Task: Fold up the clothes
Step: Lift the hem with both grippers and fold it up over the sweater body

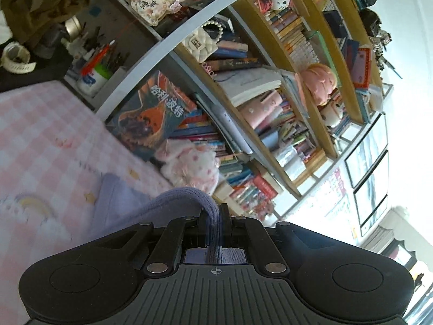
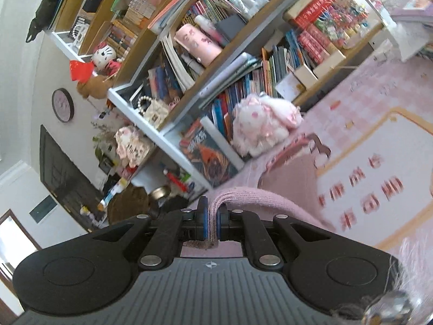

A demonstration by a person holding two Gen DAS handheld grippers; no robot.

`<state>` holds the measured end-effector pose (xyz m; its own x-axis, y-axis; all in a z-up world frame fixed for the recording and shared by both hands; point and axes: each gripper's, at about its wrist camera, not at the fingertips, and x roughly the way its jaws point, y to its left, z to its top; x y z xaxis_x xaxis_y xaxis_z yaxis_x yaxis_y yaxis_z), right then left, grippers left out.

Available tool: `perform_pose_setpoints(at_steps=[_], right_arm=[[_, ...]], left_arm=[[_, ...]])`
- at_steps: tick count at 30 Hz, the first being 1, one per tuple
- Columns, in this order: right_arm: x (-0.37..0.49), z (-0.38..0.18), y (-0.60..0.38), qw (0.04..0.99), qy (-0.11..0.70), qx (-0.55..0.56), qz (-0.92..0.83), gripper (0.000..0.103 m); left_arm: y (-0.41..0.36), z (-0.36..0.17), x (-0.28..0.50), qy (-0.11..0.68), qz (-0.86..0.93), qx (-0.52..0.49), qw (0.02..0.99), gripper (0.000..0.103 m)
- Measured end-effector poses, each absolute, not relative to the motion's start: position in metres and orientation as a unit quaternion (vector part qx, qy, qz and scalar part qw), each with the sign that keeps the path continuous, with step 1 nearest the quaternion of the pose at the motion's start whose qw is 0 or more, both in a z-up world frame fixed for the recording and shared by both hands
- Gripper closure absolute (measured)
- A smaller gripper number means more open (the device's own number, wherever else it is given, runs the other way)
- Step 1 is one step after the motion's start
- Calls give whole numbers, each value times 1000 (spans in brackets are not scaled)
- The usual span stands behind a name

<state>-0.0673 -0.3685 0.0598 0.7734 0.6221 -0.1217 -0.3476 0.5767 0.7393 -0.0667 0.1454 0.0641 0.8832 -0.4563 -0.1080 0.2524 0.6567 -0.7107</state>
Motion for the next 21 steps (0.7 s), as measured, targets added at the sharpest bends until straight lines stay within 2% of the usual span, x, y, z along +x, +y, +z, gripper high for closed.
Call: perform_pose_setpoints(at_steps=[10,18,21], right_arm=[[30,65,-349,886,188,346,246,97],[105,31,-324,895,241,315,204,97],[122,16,-317,896,263,304,189,96]], left_arm=[[146,60,24,168,-164,-336,912,98],[146,22,75,230,-105,-321,912,98],[146,11,86,258,-91,-316,908,93]])
